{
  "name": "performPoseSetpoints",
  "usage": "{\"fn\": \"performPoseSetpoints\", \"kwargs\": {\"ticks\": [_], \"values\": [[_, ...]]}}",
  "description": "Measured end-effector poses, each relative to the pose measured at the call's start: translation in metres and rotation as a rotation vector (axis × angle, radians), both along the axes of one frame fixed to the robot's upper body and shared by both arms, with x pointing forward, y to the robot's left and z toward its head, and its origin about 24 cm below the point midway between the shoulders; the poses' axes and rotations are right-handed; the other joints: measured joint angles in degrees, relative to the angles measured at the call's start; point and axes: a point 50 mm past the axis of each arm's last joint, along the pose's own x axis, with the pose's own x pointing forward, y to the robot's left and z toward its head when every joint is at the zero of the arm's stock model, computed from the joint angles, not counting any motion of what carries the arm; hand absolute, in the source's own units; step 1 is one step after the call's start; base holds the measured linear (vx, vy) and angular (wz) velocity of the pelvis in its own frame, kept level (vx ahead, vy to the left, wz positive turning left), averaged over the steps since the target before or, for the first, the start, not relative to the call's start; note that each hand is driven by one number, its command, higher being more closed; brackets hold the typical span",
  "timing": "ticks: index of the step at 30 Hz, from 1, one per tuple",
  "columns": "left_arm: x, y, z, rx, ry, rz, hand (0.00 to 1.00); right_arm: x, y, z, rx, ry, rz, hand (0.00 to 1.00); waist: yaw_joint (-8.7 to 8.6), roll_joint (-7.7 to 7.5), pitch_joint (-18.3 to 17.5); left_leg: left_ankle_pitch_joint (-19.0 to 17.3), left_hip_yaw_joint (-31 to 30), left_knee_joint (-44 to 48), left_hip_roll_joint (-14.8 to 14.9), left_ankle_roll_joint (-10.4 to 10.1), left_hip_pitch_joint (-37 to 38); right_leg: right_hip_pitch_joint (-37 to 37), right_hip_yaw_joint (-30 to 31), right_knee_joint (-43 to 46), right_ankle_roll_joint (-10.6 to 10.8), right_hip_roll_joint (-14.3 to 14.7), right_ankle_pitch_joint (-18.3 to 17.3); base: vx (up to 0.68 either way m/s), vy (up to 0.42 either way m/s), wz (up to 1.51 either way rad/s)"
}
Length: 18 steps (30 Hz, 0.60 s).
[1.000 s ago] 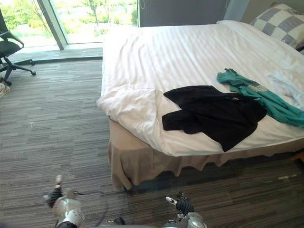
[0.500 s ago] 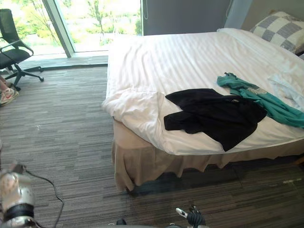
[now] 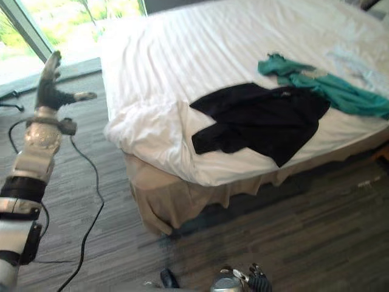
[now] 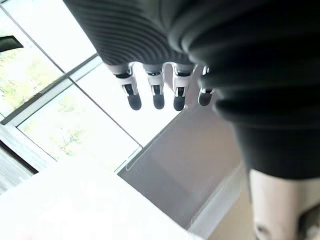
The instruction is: Tidy the bed and pick cloth on bed and put in laundry
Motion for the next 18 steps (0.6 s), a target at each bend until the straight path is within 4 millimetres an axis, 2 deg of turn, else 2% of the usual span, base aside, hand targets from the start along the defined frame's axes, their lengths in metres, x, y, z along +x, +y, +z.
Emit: {"fn": "performPoseSetpoints", "kwargs": {"ticks": [4,6,8,11,15,16,18], "values": [[0.012,-0.003,0.020,0.113,0.021,0.111,0.00,0.023,0.001,0.010,0.029,-0.091,0.008,0.00,-1.81,-0.72,5.21,-0.21,1.38,2.40,0.06,0.85,-4.46,-5.95,2.55,3.01,-0.47,-0.80,-0.35,-0.12,-0.009,-0.22],[0.016,-0.007,0.028,0.189,0.039,0.158,0.00,0.032,0.003,0.017,0.029,-0.149,0.033,0.00,-2.08,-1.07,7.15,-0.04,2.58,2.91,0.29,1.12,-6.07,-8.62,3.64,4.67,-0.51,-0.87,-0.37,-0.08,-0.023,-0.17],[0.019,-0.009,0.038,0.222,0.063,0.188,0.00,0.044,0.009,0.028,0.044,-0.218,0.093,0.00,-2.44,-2.09,9.34,0.01,2.74,3.67,0.61,1.20,-6.90,-10.13,4.49,6.05,-0.90,-0.84,-0.61,-0.07,-0.051,-0.09],[0.021,0.004,0.042,0.197,0.123,0.264,0.00,0.060,0.025,0.043,0.113,-0.318,0.147,0.00,-3.56,-3.40,10.28,0.22,3.47,4.47,0.97,1.48,-9.63,-13.86,5.77,7.65,-1.20,-0.78,-0.79,-0.07,-0.050,-0.10],[0.022,0.018,0.035,0.168,0.226,0.341,0.00,0.065,0.035,0.047,0.177,-0.355,0.164,0.00,-4.89,-5.10,11.24,0.28,4.22,5.94,1.45,1.61,-12.45,-17.23,6.96,9.00,-1.26,-0.77,-0.75,-0.02,-0.045,-0.10],[0.022,0.025,0.031,0.169,0.273,0.386,1.00,0.067,0.041,0.048,0.209,-0.368,0.166,0.00,-5.15,-6.16,11.81,0.19,4.33,6.57,1.74,1.73,-12.99,-17.84,7.65,9.24,-1.39,-0.73,-0.66,-0.02,-0.032,-0.06],[0.021,0.028,0.031,0.159,0.320,0.428,1.00,0.070,0.044,0.052,0.230,-0.387,0.168,0.00,-5.55,-6.52,11.96,0.11,4.25,7.37,2.12,1.85,-14.43,-19.03,7.79,9.30,-1.65,-0.61,-0.49,-0.02,-0.032,-0.01]]}}
